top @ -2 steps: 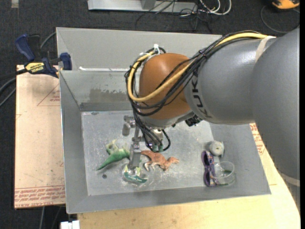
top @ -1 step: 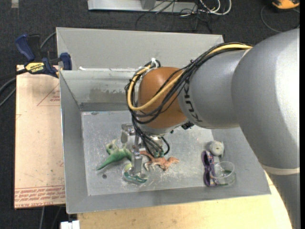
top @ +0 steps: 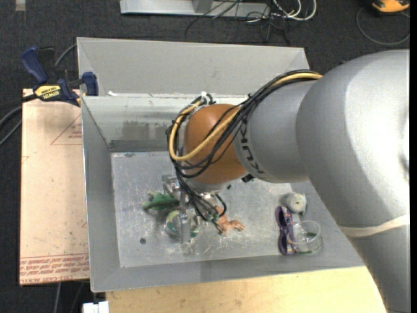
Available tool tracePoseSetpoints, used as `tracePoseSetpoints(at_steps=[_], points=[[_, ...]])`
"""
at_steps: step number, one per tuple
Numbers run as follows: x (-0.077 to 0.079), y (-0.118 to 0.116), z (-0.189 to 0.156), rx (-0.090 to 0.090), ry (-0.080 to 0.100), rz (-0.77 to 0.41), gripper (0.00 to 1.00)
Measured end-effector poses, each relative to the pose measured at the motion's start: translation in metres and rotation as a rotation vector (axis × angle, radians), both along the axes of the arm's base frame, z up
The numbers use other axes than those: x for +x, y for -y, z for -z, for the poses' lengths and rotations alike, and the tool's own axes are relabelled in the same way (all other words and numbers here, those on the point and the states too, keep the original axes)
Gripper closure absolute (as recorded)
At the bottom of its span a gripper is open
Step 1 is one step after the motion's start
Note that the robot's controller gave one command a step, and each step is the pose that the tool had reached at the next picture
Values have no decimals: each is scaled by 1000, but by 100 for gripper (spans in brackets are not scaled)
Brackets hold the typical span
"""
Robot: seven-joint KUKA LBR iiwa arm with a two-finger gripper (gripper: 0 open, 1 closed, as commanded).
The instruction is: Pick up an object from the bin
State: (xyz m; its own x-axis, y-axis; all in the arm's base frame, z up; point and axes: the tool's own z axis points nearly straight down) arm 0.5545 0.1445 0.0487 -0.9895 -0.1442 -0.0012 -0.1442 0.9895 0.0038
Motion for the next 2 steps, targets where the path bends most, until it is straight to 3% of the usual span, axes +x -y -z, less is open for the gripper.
tracePoseSetpoints(at_steps=[1, 2], points=[[7, -2, -11, 11, 36, 2, 100], [7, -2, -11, 11, 35, 2, 100]])
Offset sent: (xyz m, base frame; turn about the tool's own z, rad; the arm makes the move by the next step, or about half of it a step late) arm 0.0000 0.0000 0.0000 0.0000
